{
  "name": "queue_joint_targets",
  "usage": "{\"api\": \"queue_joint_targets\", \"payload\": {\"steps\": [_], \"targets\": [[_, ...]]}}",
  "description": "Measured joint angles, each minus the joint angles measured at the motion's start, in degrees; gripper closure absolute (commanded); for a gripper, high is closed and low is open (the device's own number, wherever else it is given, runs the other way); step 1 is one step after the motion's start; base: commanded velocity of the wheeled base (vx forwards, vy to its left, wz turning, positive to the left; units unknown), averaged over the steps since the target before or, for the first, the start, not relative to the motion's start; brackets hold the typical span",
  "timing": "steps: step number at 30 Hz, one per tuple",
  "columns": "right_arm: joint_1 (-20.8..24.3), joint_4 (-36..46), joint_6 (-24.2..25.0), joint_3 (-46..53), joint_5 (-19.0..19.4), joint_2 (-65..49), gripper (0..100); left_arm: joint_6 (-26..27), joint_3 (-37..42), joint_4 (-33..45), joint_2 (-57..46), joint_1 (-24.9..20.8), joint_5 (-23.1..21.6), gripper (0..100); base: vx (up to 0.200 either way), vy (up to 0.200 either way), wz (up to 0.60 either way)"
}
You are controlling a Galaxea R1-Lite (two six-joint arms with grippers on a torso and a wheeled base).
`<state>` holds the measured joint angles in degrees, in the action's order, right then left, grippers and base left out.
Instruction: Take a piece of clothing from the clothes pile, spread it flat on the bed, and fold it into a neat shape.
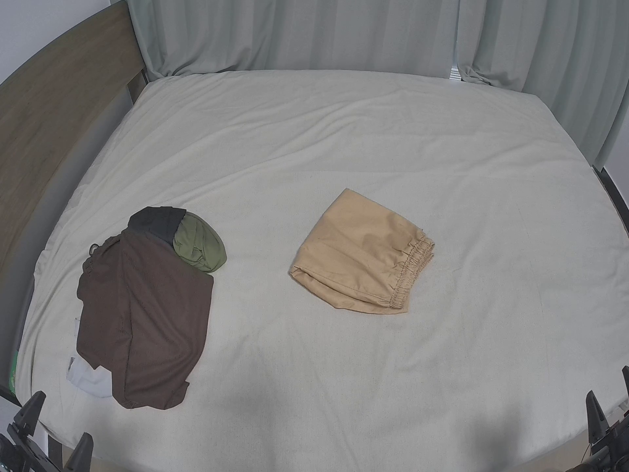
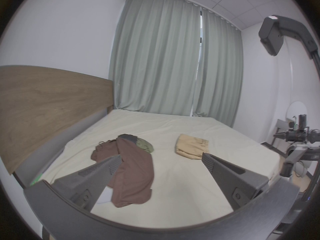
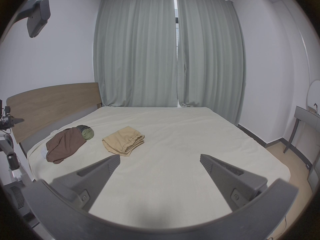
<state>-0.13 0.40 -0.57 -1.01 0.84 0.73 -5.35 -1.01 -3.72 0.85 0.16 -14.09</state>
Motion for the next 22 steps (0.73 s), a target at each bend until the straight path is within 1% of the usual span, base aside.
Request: {"api": "queue_joint_targets", "payload": {"steps": [2, 3, 5, 8, 10, 14, 22], "targets": [[0.00, -0.02, 0.00, 0.00, 0.02, 0.00, 0, 0.98, 0.00, 0.02, 0.00, 0.00, -0.07, 0, 0.000, 0.000, 0.00], [0.00, 0.00, 0.00, 0.00, 0.00, 0.00, 0, 1.94, 0.00, 0.11, 0.00, 0.05, 0.71, 0, 0.000, 0.000, 0.00], [0.00, -0.02, 0.00, 0.00, 0.02, 0.00, 0, 3.66, 0.00, 0.88, 0.00, 0.05, 3.61, 0, 0.000, 0.000, 0.00], [0.00, -0.02, 0.00, 0.00, 0.02, 0.01, 0, 5.45, 0.00, 3.06, 0.00, 0.05, 9.52, 0, 0.000, 0.000, 0.00], [0.00, -0.05, 0.02, 0.00, 0.02, 0.01, 0, 6.08, 0.00, 4.34, 0.00, 0.05, 11.58, 0, 0.000, 0.000, 0.00], [0.02, -0.02, 0.04, 0.00, 0.02, 0.04, 0, 5.40, 0.00, 4.62, 0.00, 0.00, 12.75, 0, 0.000, 0.000, 0.00], [0.06, -0.05, 0.06, 0.00, 0.02, 0.04, 0, 5.14, 0.00, 4.10, 0.02, 0.00, 13.06, 0, 0.000, 0.000, 0.00]]}}
